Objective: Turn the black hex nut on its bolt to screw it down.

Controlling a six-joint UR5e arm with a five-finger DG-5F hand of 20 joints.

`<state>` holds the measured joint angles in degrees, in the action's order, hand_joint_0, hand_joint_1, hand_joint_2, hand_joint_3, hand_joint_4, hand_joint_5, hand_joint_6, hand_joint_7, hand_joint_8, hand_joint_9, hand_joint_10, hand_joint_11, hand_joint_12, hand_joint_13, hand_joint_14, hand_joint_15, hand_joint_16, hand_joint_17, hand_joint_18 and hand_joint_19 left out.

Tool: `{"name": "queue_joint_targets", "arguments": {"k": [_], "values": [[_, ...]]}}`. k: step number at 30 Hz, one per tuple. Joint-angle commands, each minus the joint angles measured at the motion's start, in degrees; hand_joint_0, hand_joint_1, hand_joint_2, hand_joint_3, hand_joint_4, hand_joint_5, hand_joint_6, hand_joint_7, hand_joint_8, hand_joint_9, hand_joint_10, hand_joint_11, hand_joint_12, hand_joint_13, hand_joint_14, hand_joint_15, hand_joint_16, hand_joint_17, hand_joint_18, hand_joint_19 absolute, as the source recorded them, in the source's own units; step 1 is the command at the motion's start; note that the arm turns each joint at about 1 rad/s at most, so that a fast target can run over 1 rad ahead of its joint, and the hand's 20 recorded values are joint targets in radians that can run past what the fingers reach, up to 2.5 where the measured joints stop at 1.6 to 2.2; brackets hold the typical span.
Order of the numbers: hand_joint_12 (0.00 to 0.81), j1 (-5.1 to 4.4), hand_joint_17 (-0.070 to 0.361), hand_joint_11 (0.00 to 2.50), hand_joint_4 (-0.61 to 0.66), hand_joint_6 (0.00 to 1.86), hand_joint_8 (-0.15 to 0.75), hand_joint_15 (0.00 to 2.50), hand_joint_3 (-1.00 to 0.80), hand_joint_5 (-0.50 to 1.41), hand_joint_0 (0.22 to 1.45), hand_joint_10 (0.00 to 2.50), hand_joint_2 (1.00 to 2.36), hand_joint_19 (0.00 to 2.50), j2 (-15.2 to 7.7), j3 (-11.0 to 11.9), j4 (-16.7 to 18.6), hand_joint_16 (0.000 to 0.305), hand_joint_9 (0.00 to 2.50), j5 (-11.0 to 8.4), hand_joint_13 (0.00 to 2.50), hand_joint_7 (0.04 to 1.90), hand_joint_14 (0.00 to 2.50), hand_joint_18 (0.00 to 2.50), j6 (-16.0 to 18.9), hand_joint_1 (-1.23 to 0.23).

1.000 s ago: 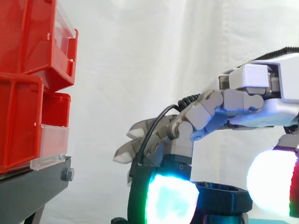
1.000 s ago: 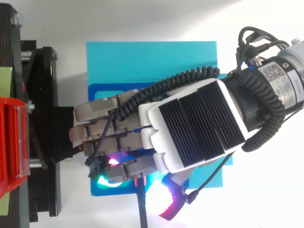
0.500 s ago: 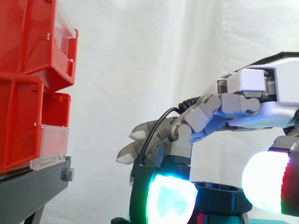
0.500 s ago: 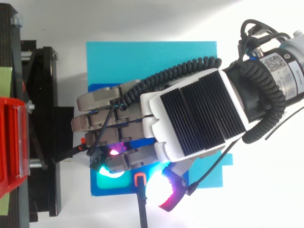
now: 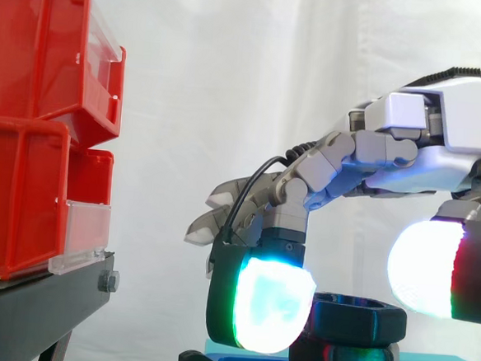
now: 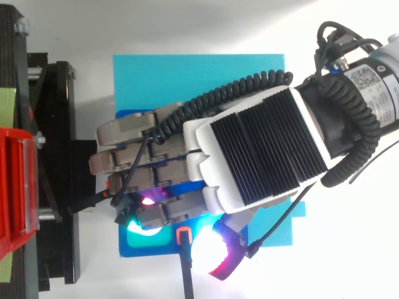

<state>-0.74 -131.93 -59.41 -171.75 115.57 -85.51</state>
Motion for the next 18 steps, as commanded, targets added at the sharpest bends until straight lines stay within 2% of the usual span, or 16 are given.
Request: {"name": "queue_joint_targets", "arguments": {"k": [1,11,18], "values": [[0.141,0.04,0.033,0.32,0.22,0.78,0.249,0.00,-0.50,-0.20,0.52,0.01,1.00,0.12,0.01,0.08,-0.16,0.015,0.54,0.09,0.36,0.65,0.00,0.09,0.00,-0.46],[0.142,0.39,0.033,0.33,0.22,0.78,0.249,0.01,-0.50,-0.20,0.52,0.01,1.00,0.12,0.01,-0.01,-0.25,0.015,0.53,1.15,0.36,0.66,0.00,0.09,-0.09,-0.46],[0.141,1.01,0.033,0.33,0.22,0.79,0.248,0.01,-0.50,-0.20,0.52,0.01,1.00,0.12,0.01,0.08,-0.34,0.015,0.54,2.38,0.36,0.65,0.00,0.09,-0.18,-0.46]]}}
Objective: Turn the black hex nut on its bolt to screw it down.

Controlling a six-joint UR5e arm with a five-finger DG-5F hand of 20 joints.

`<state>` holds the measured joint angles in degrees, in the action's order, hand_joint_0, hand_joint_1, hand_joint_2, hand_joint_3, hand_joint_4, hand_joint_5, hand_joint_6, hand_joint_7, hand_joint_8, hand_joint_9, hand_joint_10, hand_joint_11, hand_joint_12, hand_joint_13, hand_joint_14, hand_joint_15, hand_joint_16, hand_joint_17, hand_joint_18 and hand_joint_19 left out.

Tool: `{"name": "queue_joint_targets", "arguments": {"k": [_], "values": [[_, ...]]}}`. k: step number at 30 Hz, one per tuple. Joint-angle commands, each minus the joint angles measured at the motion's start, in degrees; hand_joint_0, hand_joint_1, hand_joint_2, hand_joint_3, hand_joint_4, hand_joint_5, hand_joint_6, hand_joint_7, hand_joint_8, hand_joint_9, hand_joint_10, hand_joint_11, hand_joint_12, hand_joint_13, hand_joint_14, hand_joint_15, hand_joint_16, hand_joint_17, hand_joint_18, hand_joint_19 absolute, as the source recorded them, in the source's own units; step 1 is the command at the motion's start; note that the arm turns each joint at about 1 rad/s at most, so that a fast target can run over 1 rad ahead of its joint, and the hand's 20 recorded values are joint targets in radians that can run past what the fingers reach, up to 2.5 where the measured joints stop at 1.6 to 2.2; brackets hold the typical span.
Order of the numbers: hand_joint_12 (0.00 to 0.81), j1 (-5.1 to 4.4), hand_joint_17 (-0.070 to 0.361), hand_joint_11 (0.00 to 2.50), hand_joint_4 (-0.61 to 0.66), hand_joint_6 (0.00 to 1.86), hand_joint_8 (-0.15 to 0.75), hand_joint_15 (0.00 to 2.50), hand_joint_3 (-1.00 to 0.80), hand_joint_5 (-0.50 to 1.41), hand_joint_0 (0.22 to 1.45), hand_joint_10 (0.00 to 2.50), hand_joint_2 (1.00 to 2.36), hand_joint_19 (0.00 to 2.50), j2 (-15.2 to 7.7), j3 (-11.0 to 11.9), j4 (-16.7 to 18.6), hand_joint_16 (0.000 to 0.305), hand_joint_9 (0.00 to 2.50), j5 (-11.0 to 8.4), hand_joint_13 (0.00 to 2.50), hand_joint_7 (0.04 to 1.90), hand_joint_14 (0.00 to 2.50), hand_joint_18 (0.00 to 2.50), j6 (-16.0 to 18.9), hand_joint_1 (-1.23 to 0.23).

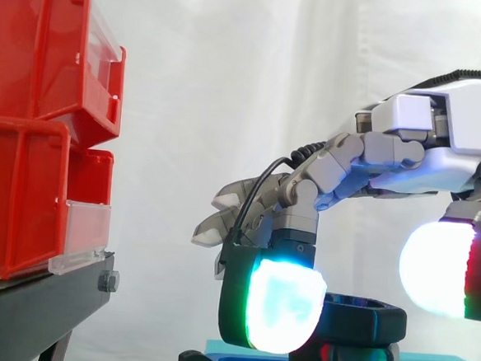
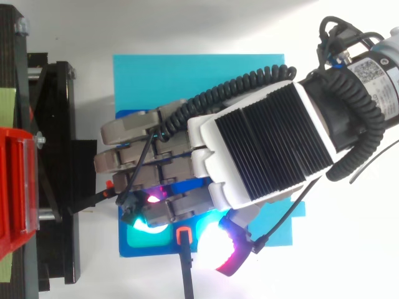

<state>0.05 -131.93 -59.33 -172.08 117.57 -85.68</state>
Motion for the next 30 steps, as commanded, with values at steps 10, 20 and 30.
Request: {"name": "queue_joint_targets", "arguments": {"k": [10,20,30], "values": [[0.142,1.27,0.033,0.33,0.22,0.79,0.248,0.01,-0.50,-0.20,0.52,0.01,1.00,0.12,-0.09,0.01,0.34,0.015,0.54,1.52,0.36,0.65,0.00,0.09,-0.02,-0.46],[0.141,2.15,0.033,0.32,0.22,0.79,0.248,0.00,-0.50,-0.20,0.52,0.01,1.00,0.12,-0.09,-0.08,0.43,0.015,0.54,2.32,0.35,0.64,0.00,0.09,-0.02,-0.46],[0.141,2.68,0.033,0.32,0.22,0.79,0.249,0.00,-0.50,-0.20,0.52,0.01,1.00,0.12,-0.09,-0.08,1.04,0.015,0.54,3.11,0.35,0.64,0.00,0.09,-0.02,-0.46]]}}
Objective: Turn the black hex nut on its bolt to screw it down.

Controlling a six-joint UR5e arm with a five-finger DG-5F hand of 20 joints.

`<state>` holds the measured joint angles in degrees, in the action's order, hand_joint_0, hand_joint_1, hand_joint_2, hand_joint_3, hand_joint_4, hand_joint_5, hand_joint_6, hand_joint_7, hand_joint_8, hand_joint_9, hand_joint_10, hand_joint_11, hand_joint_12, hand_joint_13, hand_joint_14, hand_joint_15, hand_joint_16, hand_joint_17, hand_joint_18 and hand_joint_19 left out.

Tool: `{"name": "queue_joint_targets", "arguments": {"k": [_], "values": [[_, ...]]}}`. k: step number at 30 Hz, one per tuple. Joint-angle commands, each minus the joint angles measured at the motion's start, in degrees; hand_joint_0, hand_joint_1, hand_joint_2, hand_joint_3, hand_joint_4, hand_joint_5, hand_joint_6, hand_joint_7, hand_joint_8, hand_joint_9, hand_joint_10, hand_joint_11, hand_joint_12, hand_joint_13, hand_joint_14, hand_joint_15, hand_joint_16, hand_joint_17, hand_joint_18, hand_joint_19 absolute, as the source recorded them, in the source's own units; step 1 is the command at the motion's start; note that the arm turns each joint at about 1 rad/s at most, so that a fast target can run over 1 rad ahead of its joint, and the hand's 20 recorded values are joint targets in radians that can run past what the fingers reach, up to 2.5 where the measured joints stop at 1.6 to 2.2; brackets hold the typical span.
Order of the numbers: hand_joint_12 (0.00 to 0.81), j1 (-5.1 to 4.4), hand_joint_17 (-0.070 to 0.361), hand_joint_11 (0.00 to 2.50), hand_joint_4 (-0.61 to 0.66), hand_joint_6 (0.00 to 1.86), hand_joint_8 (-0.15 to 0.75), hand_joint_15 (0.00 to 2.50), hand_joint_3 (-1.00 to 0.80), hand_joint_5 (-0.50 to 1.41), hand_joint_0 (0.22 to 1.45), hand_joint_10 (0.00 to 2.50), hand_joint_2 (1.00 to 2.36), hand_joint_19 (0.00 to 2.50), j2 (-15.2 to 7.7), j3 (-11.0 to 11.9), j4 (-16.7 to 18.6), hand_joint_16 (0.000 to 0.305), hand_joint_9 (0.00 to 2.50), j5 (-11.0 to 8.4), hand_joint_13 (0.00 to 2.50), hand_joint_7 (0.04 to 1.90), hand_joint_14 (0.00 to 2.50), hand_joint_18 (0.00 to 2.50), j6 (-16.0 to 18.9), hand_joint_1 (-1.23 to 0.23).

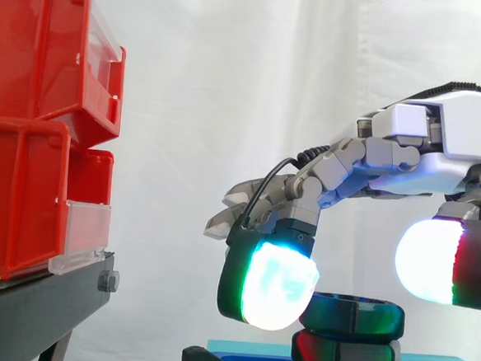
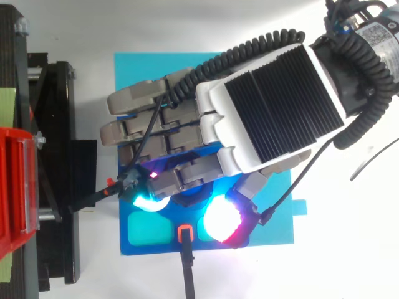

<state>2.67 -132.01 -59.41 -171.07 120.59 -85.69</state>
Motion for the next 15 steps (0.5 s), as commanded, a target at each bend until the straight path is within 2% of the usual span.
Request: {"name": "queue_joint_targets", "arguments": {"k": [1,15], "values": [[0.141,0.23,0.033,0.32,0.22,0.79,0.249,0.00,-0.50,-0.20,0.52,0.01,1.00,0.12,-0.01,0.00,0.12,0.015,0.53,0.09,0.35,0.64,0.00,0.09,0.00,-0.46],[0.140,1.81,0.033,0.33,0.23,0.79,0.249,0.00,-0.50,-0.20,0.52,0.01,1.00,0.13,-0.01,0.00,2.06,0.015,0.54,2.99,0.36,0.64,0.00,0.09,0.18,-0.46]]}}
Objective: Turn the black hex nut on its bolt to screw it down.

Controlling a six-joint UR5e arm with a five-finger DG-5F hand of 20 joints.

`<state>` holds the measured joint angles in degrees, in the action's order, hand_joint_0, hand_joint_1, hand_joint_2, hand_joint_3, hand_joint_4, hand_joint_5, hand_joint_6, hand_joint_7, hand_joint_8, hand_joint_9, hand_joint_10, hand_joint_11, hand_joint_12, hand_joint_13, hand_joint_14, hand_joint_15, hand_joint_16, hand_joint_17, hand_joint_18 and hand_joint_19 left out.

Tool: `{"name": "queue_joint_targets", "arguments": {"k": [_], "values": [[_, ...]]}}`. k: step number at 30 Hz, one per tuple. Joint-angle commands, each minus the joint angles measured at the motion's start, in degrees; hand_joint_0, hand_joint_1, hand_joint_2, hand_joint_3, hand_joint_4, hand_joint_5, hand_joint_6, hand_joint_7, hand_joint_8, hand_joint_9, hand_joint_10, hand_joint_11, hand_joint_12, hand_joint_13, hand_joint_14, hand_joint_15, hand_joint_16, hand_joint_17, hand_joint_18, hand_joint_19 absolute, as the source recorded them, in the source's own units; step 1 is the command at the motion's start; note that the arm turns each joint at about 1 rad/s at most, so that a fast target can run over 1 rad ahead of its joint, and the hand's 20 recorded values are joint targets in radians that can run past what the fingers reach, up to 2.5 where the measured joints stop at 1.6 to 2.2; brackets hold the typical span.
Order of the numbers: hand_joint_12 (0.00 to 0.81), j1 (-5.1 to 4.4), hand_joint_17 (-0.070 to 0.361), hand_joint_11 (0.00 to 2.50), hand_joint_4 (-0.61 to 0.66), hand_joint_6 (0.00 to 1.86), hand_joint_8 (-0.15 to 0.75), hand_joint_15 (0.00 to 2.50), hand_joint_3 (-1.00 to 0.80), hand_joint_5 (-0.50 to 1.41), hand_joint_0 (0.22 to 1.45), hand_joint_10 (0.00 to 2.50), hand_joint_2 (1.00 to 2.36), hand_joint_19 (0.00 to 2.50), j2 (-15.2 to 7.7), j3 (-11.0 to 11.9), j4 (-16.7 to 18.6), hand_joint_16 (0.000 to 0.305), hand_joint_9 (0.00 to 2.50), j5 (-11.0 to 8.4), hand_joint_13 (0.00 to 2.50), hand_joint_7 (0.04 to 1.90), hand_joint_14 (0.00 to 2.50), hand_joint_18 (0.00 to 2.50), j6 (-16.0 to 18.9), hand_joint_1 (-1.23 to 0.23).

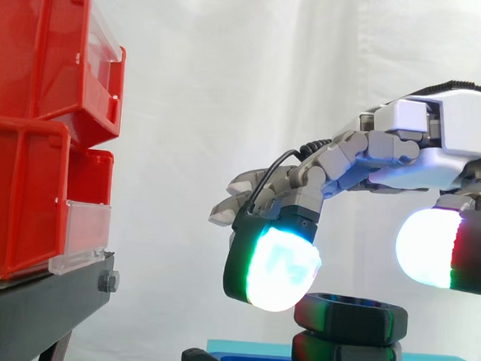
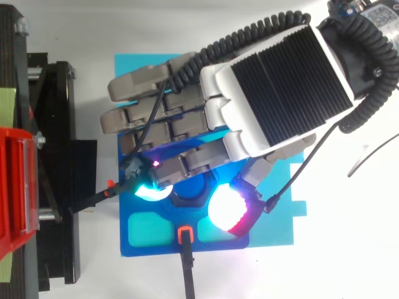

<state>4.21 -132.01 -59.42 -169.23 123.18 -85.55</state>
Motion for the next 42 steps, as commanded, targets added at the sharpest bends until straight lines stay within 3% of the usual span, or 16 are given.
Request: {"name": "queue_joint_targets", "arguments": {"k": [1,11,21,25,29,35,42], "values": [[0.140,0.36,0.033,0.33,0.22,0.79,0.250,0.00,-0.50,-0.20,0.52,0.01,1.00,0.13,0.00,-0.08,0.30,0.015,0.54,0.48,0.36,0.64,0.00,0.09,0.03,-0.46],[0.140,2.03,0.033,0.33,0.22,0.79,0.250,0.00,-0.50,-0.20,0.53,0.01,1.00,0.12,0.00,-0.08,0.30,0.015,0.54,2.59,0.36,0.64,0.00,0.10,0.03,-0.46],[0.138,2.82,0.033,0.33,0.23,0.78,0.248,0.00,-0.50,-0.20,0.53,0.01,1.00,0.12,0.00,0.01,1.18,0.015,0.54,2.77,0.36,0.64,0.00,0.10,0.29,-0.47],[0.139,2.74,0.033,0.33,0.24,0.77,0.250,0.00,-0.50,-0.20,0.53,0.01,1.00,0.12,0.00,1.50,2.32,0.015,0.55,3.12,0.37,0.65,0.00,0.11,1.26,-0.47],[0.140,2.12,0.032,0.33,0.23,0.76,0.250,0.00,-0.50,-0.20,0.53,0.01,1.00,0.13,0.00,3.52,2.06,0.014,0.55,3.30,0.37,0.65,0.00,0.11,2.75,-0.47],[0.138,0.45,0.032,0.33,0.23,0.73,0.251,0.00,-0.50,-0.20,0.53,0.01,1.00,0.12,0.00,3.52,2.15,0.014,0.55,0.75,0.37,0.69,0.00,0.11,2.84,-0.47],[0.138,-2.71,0.033,0.33,0.24,0.73,0.252,0.00,-0.50,-0.19,0.53,0.01,1.00,0.13,0.00,3.52,1.09,0.014,0.56,-3.38,0.37,0.69,0.00,0.10,2.40,-0.46]]}}
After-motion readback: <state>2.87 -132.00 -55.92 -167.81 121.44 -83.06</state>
